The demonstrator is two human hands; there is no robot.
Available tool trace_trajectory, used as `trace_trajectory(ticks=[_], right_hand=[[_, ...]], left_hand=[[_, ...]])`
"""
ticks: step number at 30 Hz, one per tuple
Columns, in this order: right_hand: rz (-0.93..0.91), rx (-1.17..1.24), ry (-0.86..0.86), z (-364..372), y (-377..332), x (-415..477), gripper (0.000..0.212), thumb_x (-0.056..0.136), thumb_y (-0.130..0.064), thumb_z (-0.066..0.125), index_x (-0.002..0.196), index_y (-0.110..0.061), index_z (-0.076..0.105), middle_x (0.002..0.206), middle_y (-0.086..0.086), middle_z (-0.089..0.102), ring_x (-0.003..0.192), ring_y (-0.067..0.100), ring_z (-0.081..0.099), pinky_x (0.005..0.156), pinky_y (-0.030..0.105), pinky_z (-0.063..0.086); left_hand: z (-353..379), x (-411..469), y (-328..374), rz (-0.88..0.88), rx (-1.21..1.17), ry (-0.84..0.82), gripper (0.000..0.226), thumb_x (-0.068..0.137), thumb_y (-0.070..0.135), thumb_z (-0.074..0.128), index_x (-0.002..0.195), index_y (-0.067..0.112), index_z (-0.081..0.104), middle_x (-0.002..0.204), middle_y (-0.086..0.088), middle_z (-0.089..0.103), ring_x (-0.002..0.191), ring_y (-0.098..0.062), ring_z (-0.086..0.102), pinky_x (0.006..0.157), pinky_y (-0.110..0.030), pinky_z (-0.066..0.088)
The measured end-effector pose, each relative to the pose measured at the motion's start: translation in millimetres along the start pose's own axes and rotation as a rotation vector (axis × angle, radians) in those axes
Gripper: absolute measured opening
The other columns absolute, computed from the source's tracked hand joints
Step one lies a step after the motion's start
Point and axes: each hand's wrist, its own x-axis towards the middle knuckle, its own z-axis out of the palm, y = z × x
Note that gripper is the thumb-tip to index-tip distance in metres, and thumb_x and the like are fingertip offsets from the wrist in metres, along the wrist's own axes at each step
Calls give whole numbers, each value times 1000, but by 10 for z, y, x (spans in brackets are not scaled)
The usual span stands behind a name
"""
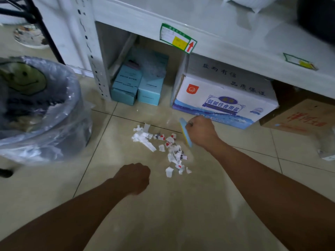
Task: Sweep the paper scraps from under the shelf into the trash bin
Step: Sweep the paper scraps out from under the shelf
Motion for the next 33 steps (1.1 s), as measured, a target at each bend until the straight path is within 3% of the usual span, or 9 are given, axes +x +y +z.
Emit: trace_trajectory(ticks=[5, 8, 11, 13, 16, 20, 23, 28, 33], right_hand=[[-301, 37, -72, 224, -519, 232, 28, 92, -18, 50, 101, -12, 75, 106, 12, 72, 95, 29, 65, 83, 35, 53], [-449, 6, -112, 365, -852, 260, 29, 93, -15, 51, 110, -11, 74, 111, 13, 72, 102, 29, 64, 90, 39, 52], [-557, -87, -183, 409, -956, 253, 29, 94, -12, 48, 104, -4, 73, 102, 19, 71, 91, 32, 63, 83, 45, 53], [-580, -167, -260, 364, -841, 206, 29, 93, -12, 47, 99, -6, 74, 87, 14, 70, 74, 26, 61, 69, 38, 54], [-583, -225, -330, 237, -495, 22, 28, 93, -15, 48, 98, -13, 74, 77, 1, 64, 66, 16, 53, 56, 26, 39], [-504, -106, -159, 59, -71, -63, 29, 95, -17, 49, 112, -18, 72, 90, 5, 68, 81, 21, 61, 71, 30, 45], [-354, -62, -27, 90, 96, 102, 32, 93, -16, 49, 116, -20, 72, 85, 11, 69, 78, 28, 63, 70, 33, 49], [-334, -115, -111, 262, 148, -45, 28, 92, -20, 48, 96, -14, 75, 82, 13, 72, 75, 29, 64, 73, 38, 54], [-266, 1, 19, 174, 447, -287, 28, 94, -19, 47, 99, -15, 73, 72, 10, 70, 65, 26, 62, 68, 38, 54]], left_hand=[[-44, -112, -98, -18, -37, 46, 29, 92, 34, 41, 107, 22, 63, 116, -6, 63, 105, -28, 63, 89, -35, 49], [-32, -172, -140, -32, -43, 55, 30, 93, 34, 40, 106, 20, 63, 115, -7, 65, 103, -28, 64, 88, -35, 50], [-12, -215, -175, -45, -41, 49, 30, 93, 33, 40, 107, 20, 63, 116, -7, 65, 104, -28, 63, 88, -35, 48], [-2, -228, -206, -48, -44, 53, 29, 92, 34, 40, 106, 21, 63, 116, -6, 64, 105, -29, 63, 87, -35, 47], [-10, -207, -245, -55, -36, 59, 29, 92, 34, 41, 107, 22, 63, 117, -6, 64, 105, -29, 63, 87, -35, 47], [-31, -108, -252, -68, -21, 38, 29, 94, 33, 42, 110, 21, 63, 118, -6, 63, 106, -28, 63, 89, -36, 48], [-9, -25, -212, -65, -23, 31, 30, 94, 35, 41, 111, 22, 62, 116, -5, 63, 103, -26, 63, 89, -36, 49], [54, 80, -172, -62, -70, 60, 30, 93, 38, 39, 110, 24, 61, 114, -4, 62, 103, -25, 62, 85, -34, 45], [83, 212, -196, -107, -131, 109, 26, 92, 35, 41, 104, 23, 61, 109, -2, 65, 99, -24, 64, 77, -30, 43]])
